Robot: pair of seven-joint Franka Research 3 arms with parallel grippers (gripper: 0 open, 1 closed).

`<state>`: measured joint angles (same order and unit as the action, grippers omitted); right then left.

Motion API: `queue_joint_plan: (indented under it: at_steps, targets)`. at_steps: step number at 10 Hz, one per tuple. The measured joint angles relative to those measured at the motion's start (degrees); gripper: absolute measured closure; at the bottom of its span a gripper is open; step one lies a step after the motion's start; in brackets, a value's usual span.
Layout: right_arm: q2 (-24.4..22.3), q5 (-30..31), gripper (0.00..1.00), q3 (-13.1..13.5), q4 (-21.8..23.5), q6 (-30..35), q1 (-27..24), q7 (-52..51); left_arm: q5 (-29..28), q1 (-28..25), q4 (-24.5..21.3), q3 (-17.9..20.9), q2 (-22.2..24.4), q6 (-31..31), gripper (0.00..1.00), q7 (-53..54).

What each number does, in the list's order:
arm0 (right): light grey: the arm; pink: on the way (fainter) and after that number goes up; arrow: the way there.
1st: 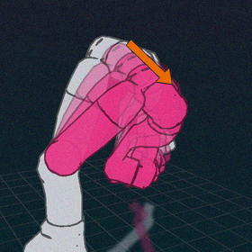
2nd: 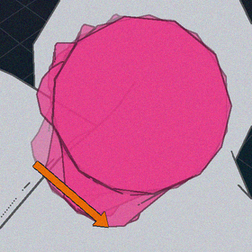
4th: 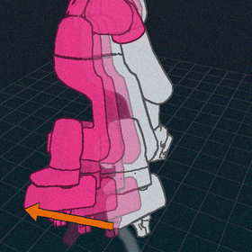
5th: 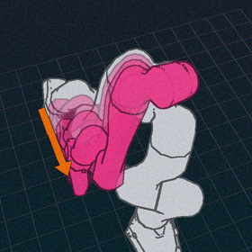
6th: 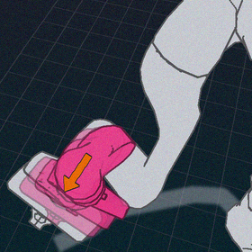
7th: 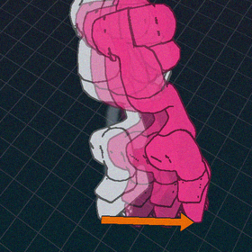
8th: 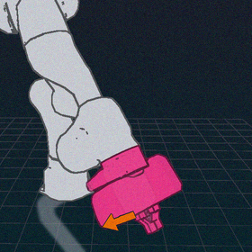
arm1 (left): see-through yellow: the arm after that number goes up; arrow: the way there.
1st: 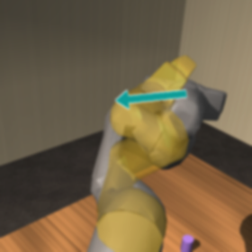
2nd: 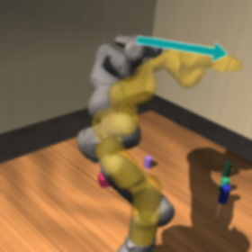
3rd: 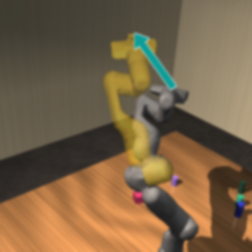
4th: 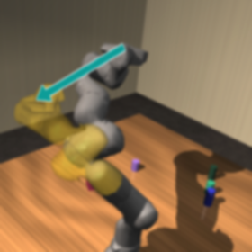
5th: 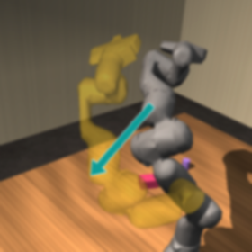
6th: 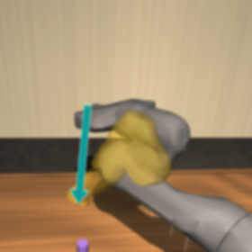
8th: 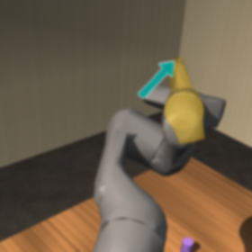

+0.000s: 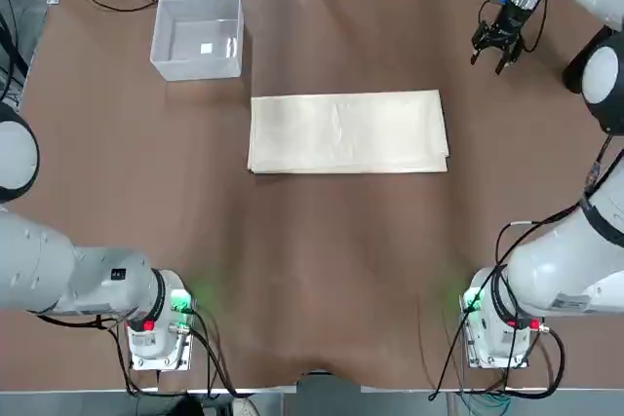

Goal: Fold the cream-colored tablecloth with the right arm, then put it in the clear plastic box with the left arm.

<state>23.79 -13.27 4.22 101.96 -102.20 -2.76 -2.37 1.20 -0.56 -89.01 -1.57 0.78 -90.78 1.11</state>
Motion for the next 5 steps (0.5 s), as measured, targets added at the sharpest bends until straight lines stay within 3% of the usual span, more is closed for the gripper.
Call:
queue_joint_plan:
  at_steps: [3, 5]
  targets:
    - [3.99, -3.94, 0.00, -0.26, 0.11, -2.39, 0.89, 0.00, 0.00, 0.00, 0.01, -0.02, 0.00, 0.01, 0.01, 0.00]
    - [5.77, -6.17, 0.00, -0.43, 2.27, -7.72, 2.52, 0.04, 0.00, 0.00, 0.01, -0.02, 0.00, 0.01, 0.01, 0.00]
